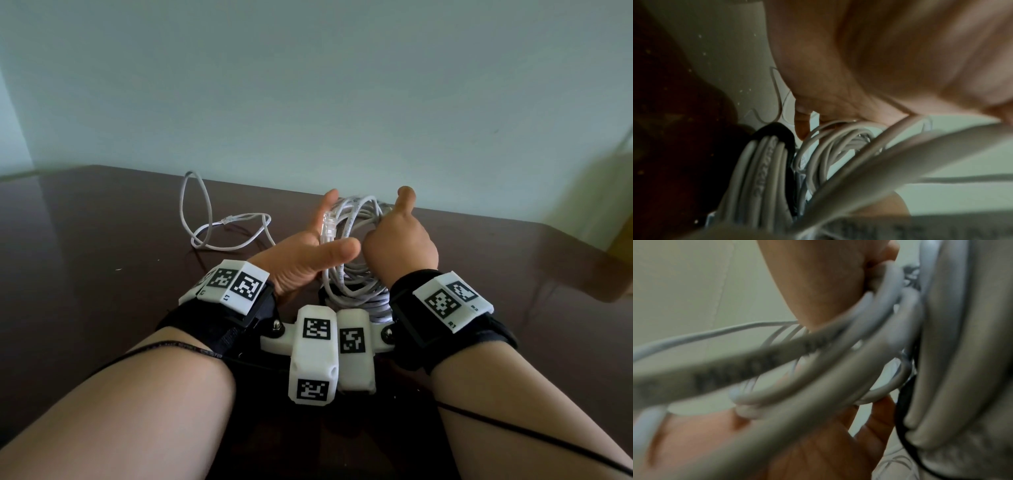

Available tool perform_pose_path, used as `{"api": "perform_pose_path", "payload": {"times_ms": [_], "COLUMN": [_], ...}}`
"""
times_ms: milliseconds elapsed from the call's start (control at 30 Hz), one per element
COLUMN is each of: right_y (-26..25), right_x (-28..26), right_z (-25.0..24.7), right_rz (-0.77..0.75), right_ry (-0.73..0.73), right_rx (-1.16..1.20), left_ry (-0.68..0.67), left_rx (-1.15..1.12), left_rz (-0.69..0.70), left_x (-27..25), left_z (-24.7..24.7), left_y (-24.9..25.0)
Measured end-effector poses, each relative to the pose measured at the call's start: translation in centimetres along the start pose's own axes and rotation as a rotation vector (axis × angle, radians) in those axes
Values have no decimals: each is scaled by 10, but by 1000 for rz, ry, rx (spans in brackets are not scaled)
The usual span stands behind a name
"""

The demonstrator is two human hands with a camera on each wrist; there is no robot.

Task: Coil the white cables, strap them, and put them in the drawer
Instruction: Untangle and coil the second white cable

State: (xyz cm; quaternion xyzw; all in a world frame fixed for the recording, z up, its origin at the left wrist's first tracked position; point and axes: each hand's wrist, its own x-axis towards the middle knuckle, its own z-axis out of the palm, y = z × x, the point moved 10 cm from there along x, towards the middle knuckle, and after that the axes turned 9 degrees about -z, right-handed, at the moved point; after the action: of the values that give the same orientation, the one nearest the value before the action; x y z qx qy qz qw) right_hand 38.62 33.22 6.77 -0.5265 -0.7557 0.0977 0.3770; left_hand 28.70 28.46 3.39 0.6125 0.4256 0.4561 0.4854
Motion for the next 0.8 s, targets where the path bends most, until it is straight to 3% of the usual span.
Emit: {"api": "perform_pose_path", "payload": {"times_ms": [67, 233, 400, 533, 667, 800], "right_y": [-1, 0, -8, -18, -30, -29], "right_x": [0, 1, 4, 4, 0, -2], "right_z": [0, -4, -12, -21, -20, -9], "right_rz": [-19, -88, -147, -155, -205, -187], "right_ry": [14, 60, 79, 107, 100, 7], "right_rx": [50, 318, 444, 322, 267, 566], "left_ry": [33, 306, 266, 152, 182, 261], "left_rx": [-59, -114, -134, -99, -284, -446], "left_rz": [-50, -13, 15, 58, 21, -9], "left_x": [5, 4, -4, -6, -6, -6], "left_z": [-10, -37, -37, -22, -28, -39], "left_y": [-8, -2, 12, 21, 13, 4]}}
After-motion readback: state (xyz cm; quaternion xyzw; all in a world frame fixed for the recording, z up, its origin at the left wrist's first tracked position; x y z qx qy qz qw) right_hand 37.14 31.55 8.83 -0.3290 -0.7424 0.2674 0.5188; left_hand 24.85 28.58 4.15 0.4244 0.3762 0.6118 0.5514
